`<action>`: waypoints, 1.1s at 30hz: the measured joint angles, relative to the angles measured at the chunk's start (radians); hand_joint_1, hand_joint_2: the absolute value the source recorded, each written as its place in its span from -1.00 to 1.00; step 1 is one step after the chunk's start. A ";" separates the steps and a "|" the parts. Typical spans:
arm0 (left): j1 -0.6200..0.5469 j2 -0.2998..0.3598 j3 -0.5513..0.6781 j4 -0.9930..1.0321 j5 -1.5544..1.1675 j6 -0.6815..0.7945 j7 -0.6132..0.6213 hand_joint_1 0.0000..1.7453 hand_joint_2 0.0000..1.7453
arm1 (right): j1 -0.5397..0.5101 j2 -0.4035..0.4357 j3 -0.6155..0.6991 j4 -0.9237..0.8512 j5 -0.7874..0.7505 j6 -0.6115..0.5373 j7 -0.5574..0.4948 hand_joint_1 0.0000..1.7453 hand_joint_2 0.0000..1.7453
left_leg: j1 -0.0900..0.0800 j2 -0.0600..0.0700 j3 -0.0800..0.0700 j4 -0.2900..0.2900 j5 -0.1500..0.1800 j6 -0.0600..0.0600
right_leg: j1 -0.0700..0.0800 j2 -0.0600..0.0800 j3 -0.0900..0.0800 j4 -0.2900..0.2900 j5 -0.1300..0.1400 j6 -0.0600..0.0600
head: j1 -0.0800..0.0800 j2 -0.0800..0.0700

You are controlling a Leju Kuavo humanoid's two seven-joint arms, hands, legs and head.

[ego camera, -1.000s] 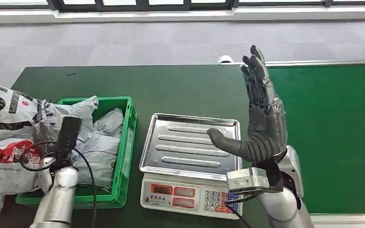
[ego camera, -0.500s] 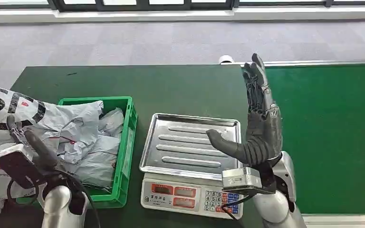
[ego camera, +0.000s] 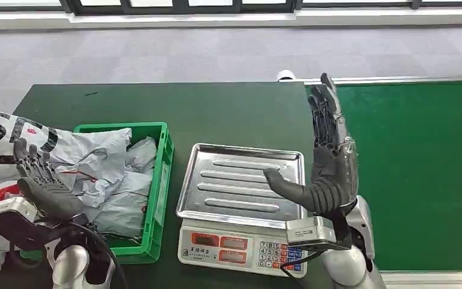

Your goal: Moved the parcel from conveyor to table for the left to box.

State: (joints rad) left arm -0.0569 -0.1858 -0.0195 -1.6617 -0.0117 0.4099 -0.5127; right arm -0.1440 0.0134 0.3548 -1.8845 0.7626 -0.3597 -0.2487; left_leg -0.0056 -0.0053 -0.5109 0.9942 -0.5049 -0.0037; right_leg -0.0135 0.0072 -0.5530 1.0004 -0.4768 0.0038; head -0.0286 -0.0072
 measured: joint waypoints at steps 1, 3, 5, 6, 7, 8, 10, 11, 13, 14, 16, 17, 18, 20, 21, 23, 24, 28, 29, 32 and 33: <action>0.003 0.000 0.000 -0.006 0.034 -0.030 -0.003 -1.00 -1.00 | 0.002 0.000 0.000 0.000 -0.008 -0.004 -0.005 -1.00 1.00 | 0.000 0.000 0.000 0.000 0.000 0.000 | 0.000 0.000 0.000 0.000 0.000 0.000 | 0.000 0.000; 0.019 0.005 -0.006 -0.028 0.115 -0.132 -0.010 -1.00 -1.00 | 0.012 -0.006 0.000 0.000 -0.051 -0.013 -0.028 -1.00 1.00 | 0.000 0.000 0.000 0.000 0.000 0.000 | 0.000 0.000 0.000 0.000 0.000 0.000 | 0.000 0.000; 0.039 0.013 -0.022 -0.058 0.152 -0.243 -0.008 -1.00 -1.00 | 0.031 -0.021 -0.001 -0.001 -0.126 -0.019 -0.068 -1.00 1.00 | 0.000 0.000 0.000 0.000 0.000 0.000 | 0.000 0.000 0.000 0.000 0.000 0.000 | 0.000 0.000; 0.047 0.017 -0.030 -0.071 0.162 -0.295 -0.007 -1.00 -1.00 | 0.041 -0.028 -0.004 -0.001 -0.163 -0.018 -0.088 -1.00 1.00 | 0.000 0.000 0.000 0.000 0.000 0.000 | 0.000 0.000 0.000 0.000 0.000 0.000 | 0.000 0.000; 0.054 0.022 -0.037 -0.081 0.166 -0.339 -0.009 -1.00 -1.00 | 0.048 -0.032 -0.008 -0.001 -0.197 -0.014 -0.113 -1.00 1.00 | 0.000 0.000 -0.001 0.000 0.000 0.000 | 0.000 0.000 0.000 0.000 0.000 0.000 | 0.000 0.000; 0.060 0.026 -0.047 -0.090 0.167 -0.371 -0.016 -1.00 -1.00 | 0.051 -0.035 -0.011 -0.001 -0.233 -0.005 -0.127 -1.00 1.00 | 0.000 0.000 0.000 0.000 -0.001 0.001 | 0.000 0.000 0.000 -0.001 0.000 0.000 | 0.000 0.000; 0.069 0.034 -0.068 -0.105 0.164 -0.418 -0.028 -1.00 -1.00 | 0.054 -0.041 -0.023 -0.001 -0.307 0.025 -0.139 -1.00 1.00 | -0.001 0.000 0.000 0.000 -0.001 0.001 | 0.000 0.000 -0.001 -0.001 0.000 0.000 | 0.000 0.000; 0.071 0.037 -0.080 -0.110 0.163 -0.444 -0.033 -1.00 -1.00 | 0.055 -0.043 -0.032 -0.001 -0.349 0.052 -0.138 -1.00 1.00 | -0.001 0.000 0.000 0.000 -0.001 0.001 | 0.000 0.000 0.000 -0.001 0.000 0.000 | 0.000 0.000; 0.070 0.044 -0.113 -0.114 0.129 -0.495 -0.044 -1.00 -1.00 | 0.058 -0.045 -0.053 0.008 -0.458 0.129 -0.134 -1.00 1.00 | -0.001 0.000 0.000 0.000 -0.001 0.001 | 0.000 0.000 0.000 -0.001 0.000 0.000 | 0.000 0.000; 0.069 0.046 -0.131 -0.114 0.100 -0.505 -0.048 -1.00 -1.00 | 0.059 -0.045 -0.063 0.020 -0.504 0.162 -0.128 -1.00 1.00 | -0.001 0.000 0.000 0.000 -0.001 0.001 | 0.000 0.000 0.000 -0.001 0.000 0.000 | 0.000 0.000; 0.063 0.048 -0.176 -0.114 0.056 -0.517 -0.054 -1.00 1.00 | 0.057 -0.045 -0.086 0.056 -0.587 0.222 -0.122 -1.00 1.00 | -0.001 0.000 0.000 0.000 -0.001 0.001 | 0.000 0.000 0.000 -0.001 0.000 0.000 | 0.000 0.000; 0.056 0.050 -0.197 -0.114 0.051 -0.528 -0.056 -1.00 1.00 | 0.054 -0.045 -0.093 0.080 -0.633 0.252 -0.122 -1.00 1.00 | -0.001 0.000 0.000 0.000 -0.001 0.001 | 0.000 0.000 0.000 -0.001 0.000 0.000 | 0.000 0.000; 0.048 0.051 -0.217 -0.113 0.049 -0.537 -0.058 -1.00 1.00 | 0.047 -0.045 -0.098 0.103 -0.667 0.270 -0.119 -1.00 1.00 | -0.001 0.000 0.000 0.000 -0.001 0.001 | 0.000 0.000 0.000 -0.001 0.001 0.001 | 0.000 0.000; 0.035 0.053 -0.254 -0.113 0.045 -0.548 -0.063 -1.00 -1.00 | 0.032 -0.045 -0.106 0.165 -0.743 0.305 -0.104 -1.00 1.00 | 0.000 0.000 0.000 0.000 -0.001 0.001 | 0.000 0.000 0.000 -0.001 0.001 0.001 | 0.000 0.000; 0.029 0.053 -0.269 -0.113 0.046 -0.553 -0.065 -1.00 -1.00 | 0.027 -0.044 -0.108 0.189 -0.772 0.314 -0.100 -1.00 1.00 | 0.000 0.000 0.000 0.001 -0.001 0.001 | 0.000 0.000 0.000 -0.001 0.001 0.001 | 0.000 0.000; 0.017 0.054 -0.292 -0.112 0.018 -0.535 -0.074 -1.00 -1.00 | 0.021 -0.042 -0.108 0.245 -0.815 0.327 -0.098 -1.00 1.00 | 0.000 0.000 0.000 0.001 -0.001 0.001 | 0.000 0.000 0.000 -0.001 0.001 0.001 | 0.000 0.000; 0.013 0.054 -0.302 -0.112 0.012 -0.532 -0.081 -1.00 -1.00 | 0.021 -0.042 -0.108 0.260 -0.819 0.328 -0.099 -1.00 1.00 | 0.000 0.000 0.000 0.001 -0.001 0.001 | 0.000 0.000 0.000 -0.001 0.001 0.001 | 0.000 0.000; 0.007 0.053 -0.329 -0.122 0.002 -0.503 -0.111 -1.00 -1.00 | 0.023 -0.028 -0.108 0.290 -0.818 0.322 -0.095 -1.00 1.00 | 0.000 0.000 0.000 0.000 -0.001 0.001 | 0.000 0.000 0.000 0.000 0.000 0.000 | 0.000 0.000; 0.007 0.052 -0.332 -0.127 0.003 -0.498 -0.119 -1.00 -1.00 | 0.024 -0.027 -0.108 0.294 -0.816 0.319 -0.093 -1.00 1.00 | 0.000 0.000 0.000 0.000 -0.001 0.001 | 0.000 0.000 0.000 -0.001 0.000 0.000 | 0.000 0.000; 0.007 0.051 -0.339 -0.136 0.010 -0.483 -0.133 -1.00 -1.00 | 0.026 -0.025 -0.108 0.301 -0.809 0.317 -0.088 -1.00 1.00 | 0.000 0.000 -0.001 0.000 -0.001 0.001 | 0.000 0.000 0.000 -0.001 0.000 0.000 | 0.000 0.000; 0.006 0.051 -0.340 -0.137 0.011 -0.482 -0.138 -1.00 -1.00 | 0.029 -0.025 -0.108 0.301 -0.807 0.316 -0.085 -1.00 1.00 | 0.000 0.000 -0.001 0.000 -0.001 0.001 | 0.000 0.000 0.000 -0.001 0.000 0.000 | 0.000 0.000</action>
State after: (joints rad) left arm -0.0508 -0.1343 -0.3594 -1.7990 -0.0011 -0.0721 -0.6508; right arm -0.1152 -0.0114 0.2468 -1.5835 -0.0446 -0.0439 -0.3342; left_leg -0.0059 -0.0054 -0.5115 0.9945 -0.5058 -0.0024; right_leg -0.0136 0.0071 -0.5533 0.9997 -0.4769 0.0042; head -0.0286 -0.0072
